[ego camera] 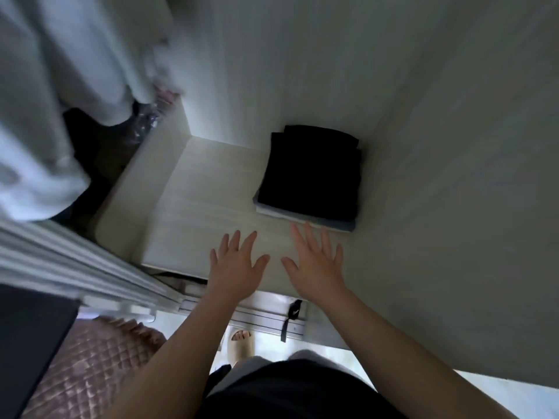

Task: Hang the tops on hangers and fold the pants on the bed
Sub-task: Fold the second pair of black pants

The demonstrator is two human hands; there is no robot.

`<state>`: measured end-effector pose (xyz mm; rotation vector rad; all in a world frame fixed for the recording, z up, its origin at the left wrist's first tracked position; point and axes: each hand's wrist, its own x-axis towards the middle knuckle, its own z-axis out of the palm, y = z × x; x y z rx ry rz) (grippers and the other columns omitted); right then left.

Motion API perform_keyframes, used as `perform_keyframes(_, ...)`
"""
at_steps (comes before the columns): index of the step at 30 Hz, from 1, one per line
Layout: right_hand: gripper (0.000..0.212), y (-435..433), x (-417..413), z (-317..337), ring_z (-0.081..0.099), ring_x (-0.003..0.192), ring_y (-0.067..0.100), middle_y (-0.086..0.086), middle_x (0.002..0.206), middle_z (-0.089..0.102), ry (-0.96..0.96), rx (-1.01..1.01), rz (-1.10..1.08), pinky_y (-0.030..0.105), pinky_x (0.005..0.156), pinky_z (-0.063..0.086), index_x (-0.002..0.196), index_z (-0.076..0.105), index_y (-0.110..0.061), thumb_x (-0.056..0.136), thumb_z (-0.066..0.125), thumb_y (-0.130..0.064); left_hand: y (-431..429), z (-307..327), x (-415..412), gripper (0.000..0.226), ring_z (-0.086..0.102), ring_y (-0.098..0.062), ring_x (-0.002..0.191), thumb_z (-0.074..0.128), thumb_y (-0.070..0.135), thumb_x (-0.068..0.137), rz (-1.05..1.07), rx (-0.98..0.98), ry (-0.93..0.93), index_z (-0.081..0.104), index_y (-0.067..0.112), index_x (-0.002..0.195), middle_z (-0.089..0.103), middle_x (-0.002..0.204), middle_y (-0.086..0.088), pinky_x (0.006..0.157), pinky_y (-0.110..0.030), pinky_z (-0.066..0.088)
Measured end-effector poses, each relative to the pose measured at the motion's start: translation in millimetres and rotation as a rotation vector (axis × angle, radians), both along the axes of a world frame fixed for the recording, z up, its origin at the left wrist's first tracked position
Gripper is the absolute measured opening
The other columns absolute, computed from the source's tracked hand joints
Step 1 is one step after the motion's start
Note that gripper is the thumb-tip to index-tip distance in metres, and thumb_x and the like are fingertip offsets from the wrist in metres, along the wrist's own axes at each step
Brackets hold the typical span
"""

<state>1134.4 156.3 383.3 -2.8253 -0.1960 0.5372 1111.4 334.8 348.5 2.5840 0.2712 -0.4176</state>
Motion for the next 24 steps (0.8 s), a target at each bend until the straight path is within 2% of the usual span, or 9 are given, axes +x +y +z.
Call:
perform_keyframes(6,0.07,-15.0,-49.4,14.2,-0.019,0.153,0.023,-0.014,0.167,-0.014,-0.028,0.066,0.211,0.056,0.12,-0.009,0.155,-0.01,-0.047,0.1,0.032,-0.059,-9.1,34.4,-83.5,0.067,-0.005,-0.024,0.156,0.035,0.063,0.1,0.173,0.074,-0.046,0.015,0.04,0.159,0.005,0.17,0.0,0.125,-0.052,0.001)
perform_keyframes(10,0.07,-29.4,-84.9,21.3,-0.018,0.154,0.022,-0.015,0.167,-0.013,-0.018,0.117,0.314,0.056,0.121,-0.007,0.155,-0.01,-0.047,0.101,0.032,-0.058,-31.9,54.4,-143.7,0.063,0.0,-0.022,0.157,0.04,0.057,0.102,0.311,0.064,-0.186,0.022,0.037,0.159,0.013,0.169,0.0,0.126,-0.048,0.002)
perform_keyframes(14,0.066,-31.0,-122.5,27.7,-0.014,0.154,0.02,-0.017,0.167,-0.008,0.027,0.225,0.391,0.054,0.121,-0.005,0.155,-0.006,-0.05,0.101,0.03,-0.061,-49.2,69.4,-206.4,0.053,0.014,-0.019,0.155,0.05,0.041,0.102,0.458,0.039,-0.376,0.04,0.029,0.153,0.032,0.164,-0.001,0.125,-0.042,0.018)
perform_keyframes(17,0.066,-22.8,-153.1,36.0,-0.008,0.155,0.02,-0.016,0.168,-0.003,0.075,0.283,0.494,0.055,0.123,0.001,0.156,-0.002,-0.048,0.102,0.035,-0.056,-56.9,79.4,-251.8,0.045,0.018,-0.014,0.154,0.055,0.032,0.101,0.566,0.043,-0.492,0.051,0.027,0.146,0.039,0.159,0.002,0.118,-0.036,0.034)
perform_keyframes(21,0.067,6.3,-191.4,56.3,0.001,0.155,0.02,-0.015,0.168,0.007,0.048,0.407,0.686,0.048,0.122,0.007,0.158,0.008,-0.043,0.101,0.043,-0.052,-55.1,90.3,-309.8,0.042,0.031,-0.024,0.149,0.056,0.032,0.097,0.692,0.274,-0.614,0.06,0.023,0.137,0.05,0.151,0.001,0.121,-0.041,0.026)
perform_keyframes(24,0.069,33.7,-225.8,73.6,0.005,0.155,0.019,-0.015,0.166,0.016,0.025,0.51,0.846,0.046,0.123,0.008,0.159,0.017,-0.039,0.1,0.052,-0.045,-47.6,94.6,-360.9,0.041,0.036,-0.028,0.145,0.055,0.033,0.095,0.859,0.422,-0.591,0.06,0.024,0.134,0.054,0.145,0.003,0.121,-0.047,0.024)
